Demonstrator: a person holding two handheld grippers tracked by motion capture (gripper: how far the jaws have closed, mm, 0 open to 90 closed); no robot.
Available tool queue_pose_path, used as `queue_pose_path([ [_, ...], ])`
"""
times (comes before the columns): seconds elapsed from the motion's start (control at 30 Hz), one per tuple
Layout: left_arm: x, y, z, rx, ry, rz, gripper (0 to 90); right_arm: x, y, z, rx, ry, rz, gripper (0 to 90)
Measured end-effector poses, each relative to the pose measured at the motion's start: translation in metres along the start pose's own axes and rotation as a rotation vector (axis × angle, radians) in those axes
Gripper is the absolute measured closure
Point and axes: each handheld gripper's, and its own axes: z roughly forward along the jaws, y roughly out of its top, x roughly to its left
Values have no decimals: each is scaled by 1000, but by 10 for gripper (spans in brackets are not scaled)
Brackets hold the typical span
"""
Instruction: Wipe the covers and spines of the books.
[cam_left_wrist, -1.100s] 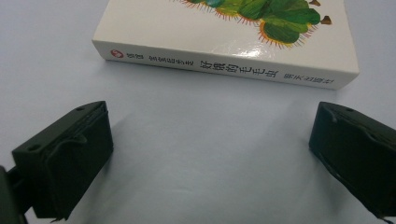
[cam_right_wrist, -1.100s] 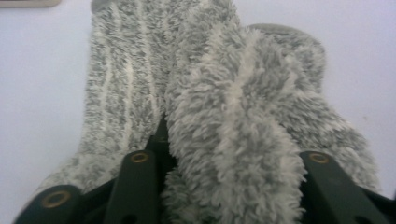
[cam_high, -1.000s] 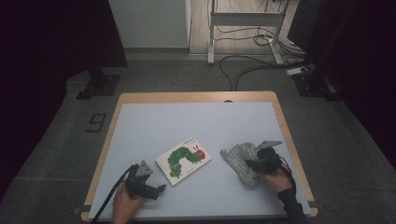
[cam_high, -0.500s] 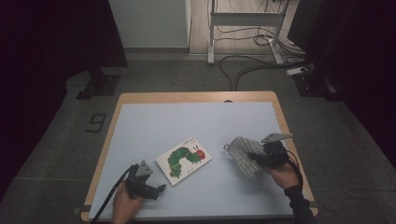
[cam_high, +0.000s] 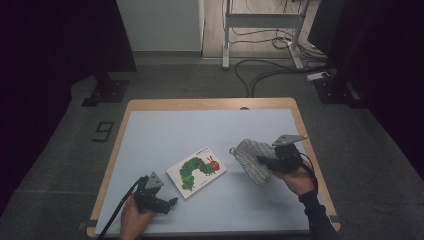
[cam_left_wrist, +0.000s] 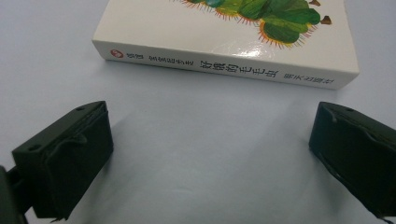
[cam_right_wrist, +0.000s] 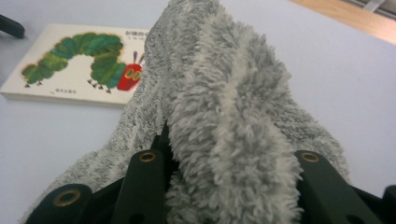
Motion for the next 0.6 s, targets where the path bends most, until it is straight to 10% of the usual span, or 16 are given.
queue_pose_path([
  [0.6, 0, 0, 0, 0, 0, 0, 0, 24, 39, 27, -22, 64, -59, 613],
])
